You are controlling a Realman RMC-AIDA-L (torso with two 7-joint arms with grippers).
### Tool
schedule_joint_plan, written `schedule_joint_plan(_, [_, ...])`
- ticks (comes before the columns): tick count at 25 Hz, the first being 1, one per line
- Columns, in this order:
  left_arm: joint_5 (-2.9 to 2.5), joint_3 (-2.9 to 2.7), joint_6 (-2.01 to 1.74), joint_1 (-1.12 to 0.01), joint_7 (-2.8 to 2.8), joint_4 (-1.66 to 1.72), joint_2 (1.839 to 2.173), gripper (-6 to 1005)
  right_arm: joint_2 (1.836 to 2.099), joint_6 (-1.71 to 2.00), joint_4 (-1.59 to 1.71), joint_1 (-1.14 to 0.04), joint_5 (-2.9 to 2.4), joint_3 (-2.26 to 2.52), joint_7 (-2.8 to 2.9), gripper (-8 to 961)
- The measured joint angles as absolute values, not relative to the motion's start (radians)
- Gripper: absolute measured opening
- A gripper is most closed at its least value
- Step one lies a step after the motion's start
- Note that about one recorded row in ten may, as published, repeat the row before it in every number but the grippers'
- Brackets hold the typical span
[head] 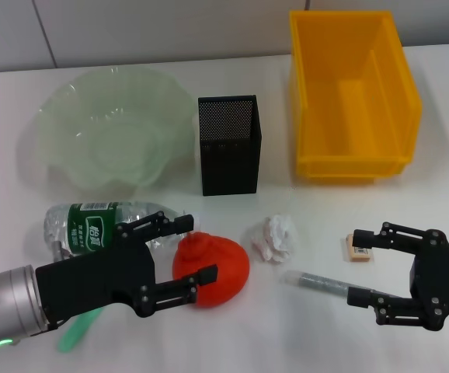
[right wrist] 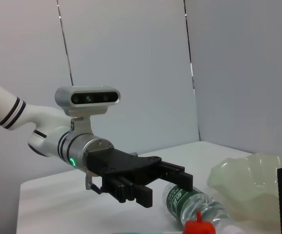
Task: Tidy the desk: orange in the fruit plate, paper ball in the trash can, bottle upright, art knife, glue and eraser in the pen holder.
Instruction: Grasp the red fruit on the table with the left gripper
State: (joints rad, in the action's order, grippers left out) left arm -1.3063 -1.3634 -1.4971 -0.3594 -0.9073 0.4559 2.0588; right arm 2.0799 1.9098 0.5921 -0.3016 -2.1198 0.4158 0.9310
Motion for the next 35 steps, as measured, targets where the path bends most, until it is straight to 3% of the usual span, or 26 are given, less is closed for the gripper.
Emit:
schedule_joint_plan(31, [-1.292,-1.469,-1.308,-0.377,-0.795,0.412,2.079,762,2.08,1.905,0.587,-0.303,-2.12,0.416,0.93,806])
schedule_joint_plan(35, [-1.222,-1.508,-1.298,-0.384,-0.787,0.402,2.08,617,2.08,1.905,0.58,-0.306,-2.12,0.416,0.93,805])
